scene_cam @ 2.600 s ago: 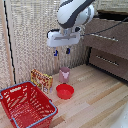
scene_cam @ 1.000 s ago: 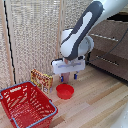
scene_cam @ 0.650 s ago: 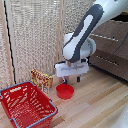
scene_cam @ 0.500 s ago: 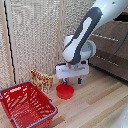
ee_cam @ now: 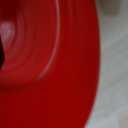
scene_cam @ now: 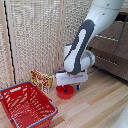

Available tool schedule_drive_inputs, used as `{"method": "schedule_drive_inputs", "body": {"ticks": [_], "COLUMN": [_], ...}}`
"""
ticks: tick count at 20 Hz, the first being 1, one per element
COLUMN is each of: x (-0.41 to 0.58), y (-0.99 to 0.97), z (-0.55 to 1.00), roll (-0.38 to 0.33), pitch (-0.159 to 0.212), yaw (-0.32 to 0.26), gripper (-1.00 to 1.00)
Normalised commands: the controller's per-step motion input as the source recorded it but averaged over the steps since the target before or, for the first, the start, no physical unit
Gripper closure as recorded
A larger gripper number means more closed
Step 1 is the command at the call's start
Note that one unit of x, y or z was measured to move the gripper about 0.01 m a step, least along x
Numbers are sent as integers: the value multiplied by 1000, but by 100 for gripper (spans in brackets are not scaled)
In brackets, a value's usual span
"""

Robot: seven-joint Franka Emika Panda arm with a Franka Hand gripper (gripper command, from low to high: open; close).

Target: Transport the gripper mindfully toward the orange-red bowl and clasp it to elevate with ease. Ensure your robot's arm aligns efficiently with the top drawer's opening. Carefully slide the orange-red bowl into the designated spot with precision. After confirmation, withdraw the gripper gently. Close the drawer smoothly by transitioning the gripper to its handle.

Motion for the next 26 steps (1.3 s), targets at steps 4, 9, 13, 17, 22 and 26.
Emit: {"method": "schedule_drive_inputs", "body": {"ticks": [4, 9, 13, 17, 22, 26], "x": [-31, -78, -81, -100, -94, -94], "y": [0, 7, 29, 16, 106, 38], "z": [-179, 0, 0, 0, 43, 380], "roll": [-29, 0, -4, -7, -11, 0], "pitch": [-94, -14, -1, -2, 0, 18], "yaw": [73, 3, 2, 0, 0, -11], "gripper": [100, 100, 100, 100, 100, 100]}}
